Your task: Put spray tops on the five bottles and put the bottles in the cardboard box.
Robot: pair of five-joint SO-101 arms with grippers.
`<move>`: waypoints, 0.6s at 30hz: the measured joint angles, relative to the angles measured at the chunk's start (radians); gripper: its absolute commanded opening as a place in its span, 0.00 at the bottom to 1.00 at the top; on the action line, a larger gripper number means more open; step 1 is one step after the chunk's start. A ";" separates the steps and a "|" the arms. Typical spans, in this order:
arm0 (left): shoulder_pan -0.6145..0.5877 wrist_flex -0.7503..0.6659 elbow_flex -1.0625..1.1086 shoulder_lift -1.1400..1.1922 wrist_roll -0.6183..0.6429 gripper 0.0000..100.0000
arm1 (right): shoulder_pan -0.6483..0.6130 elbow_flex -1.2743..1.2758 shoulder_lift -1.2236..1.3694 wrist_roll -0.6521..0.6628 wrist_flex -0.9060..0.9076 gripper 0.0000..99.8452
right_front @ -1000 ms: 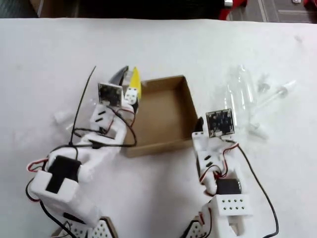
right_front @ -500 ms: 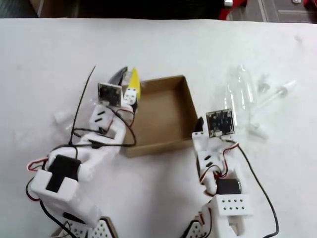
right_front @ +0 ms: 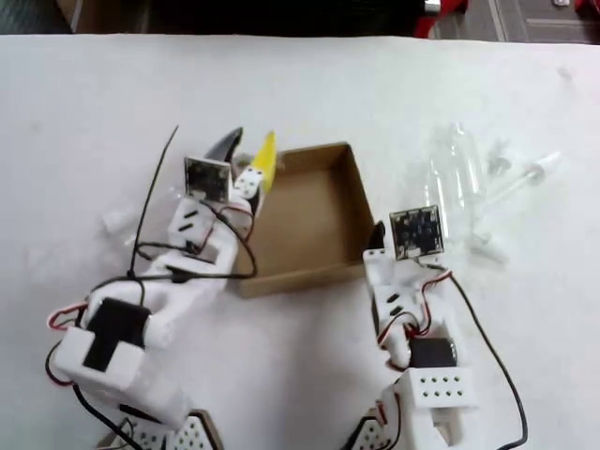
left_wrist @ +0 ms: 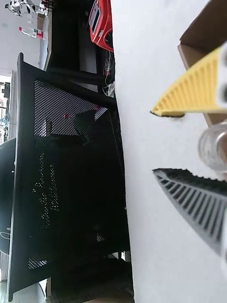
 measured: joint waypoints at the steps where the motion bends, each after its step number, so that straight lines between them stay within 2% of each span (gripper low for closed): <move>1: 0.000 0.020 0.000 -0.017 0.011 0.18 | 0.000 0.000 0.000 0.000 0.000 0.08; 10: 0.000 0.181 0.005 -0.190 0.041 0.18 | 0.000 0.018 0.000 0.040 -0.002 0.08; 18: 0.000 0.258 0.005 -0.282 0.044 0.18 | 0.000 0.018 0.000 0.049 -0.003 0.08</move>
